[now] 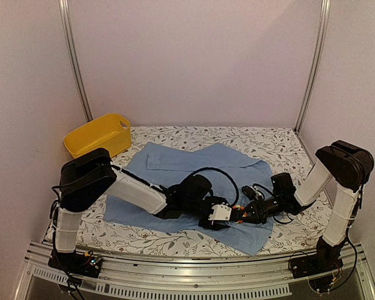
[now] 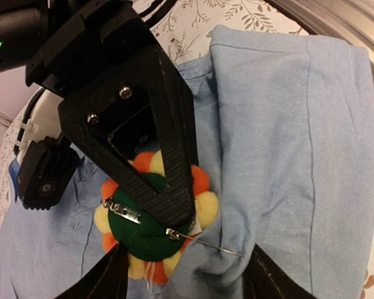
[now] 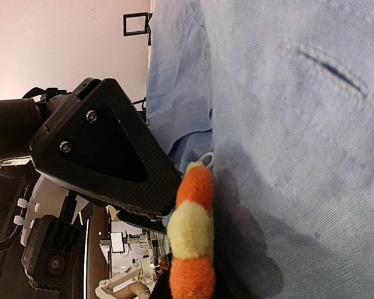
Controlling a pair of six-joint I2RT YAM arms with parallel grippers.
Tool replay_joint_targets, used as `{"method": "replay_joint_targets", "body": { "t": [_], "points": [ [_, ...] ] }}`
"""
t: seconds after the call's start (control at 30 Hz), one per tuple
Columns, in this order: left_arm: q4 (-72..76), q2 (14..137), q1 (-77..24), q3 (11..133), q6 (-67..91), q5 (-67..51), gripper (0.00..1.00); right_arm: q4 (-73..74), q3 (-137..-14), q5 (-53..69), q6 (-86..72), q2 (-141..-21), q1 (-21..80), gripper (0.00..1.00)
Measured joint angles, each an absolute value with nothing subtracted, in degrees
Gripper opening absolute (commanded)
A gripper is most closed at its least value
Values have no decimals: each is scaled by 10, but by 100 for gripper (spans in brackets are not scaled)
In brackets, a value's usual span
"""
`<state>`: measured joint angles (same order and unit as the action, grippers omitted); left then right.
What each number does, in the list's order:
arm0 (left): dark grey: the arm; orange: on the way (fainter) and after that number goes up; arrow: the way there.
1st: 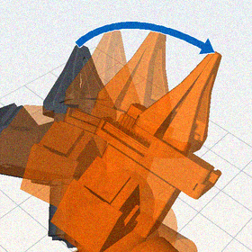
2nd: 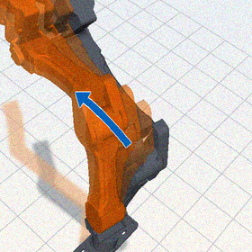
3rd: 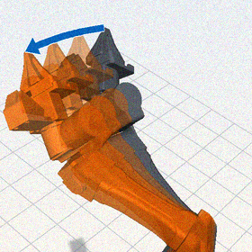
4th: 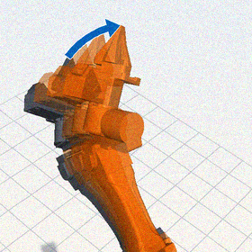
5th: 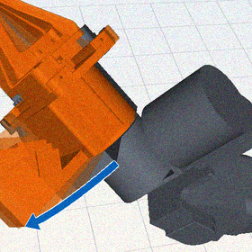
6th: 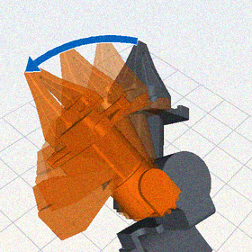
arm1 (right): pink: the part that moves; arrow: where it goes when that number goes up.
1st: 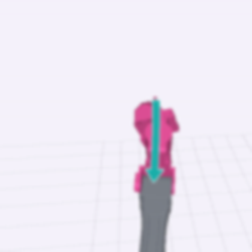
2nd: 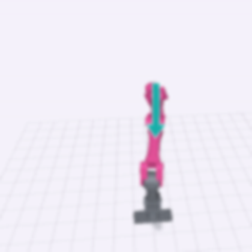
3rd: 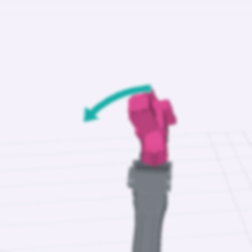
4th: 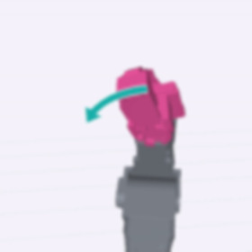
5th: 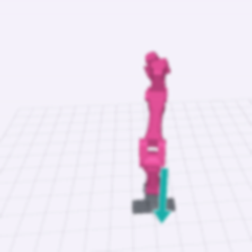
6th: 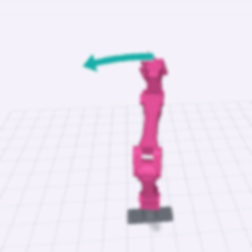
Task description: Pin the brooch onto the clothing
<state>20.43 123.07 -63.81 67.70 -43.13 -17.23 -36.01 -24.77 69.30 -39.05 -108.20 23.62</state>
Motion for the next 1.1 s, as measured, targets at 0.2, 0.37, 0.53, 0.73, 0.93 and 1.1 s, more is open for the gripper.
{"method": "replay_joint_targets", "body": {
  "t": [0.2,0.37,0.53,0.73,0.93,1.1],
  "points": [
    [233,1232,-640,662,-445,-163,65,-360,-250,700,-390,-1086,236,0],
    [222,1211,-640,638,-460,-186,66,-350,-260,713,-390,-1093,238,0],
    [194,1189,-642,632,-477,-209,67,-339,-265,714,-385,-1095,240,0],
    [193,1176,-642,633,-485,-205,51,-332,-266,714,-380,-1094,240,0],
    [192,1176,-642,633,-505,-164,44,-328,-266,714,-375,-1093,240,0],
    [199,1176,-642,633,-522,-153,44,-323,-267,714,-372,-1092,240,0]
  ]
}}
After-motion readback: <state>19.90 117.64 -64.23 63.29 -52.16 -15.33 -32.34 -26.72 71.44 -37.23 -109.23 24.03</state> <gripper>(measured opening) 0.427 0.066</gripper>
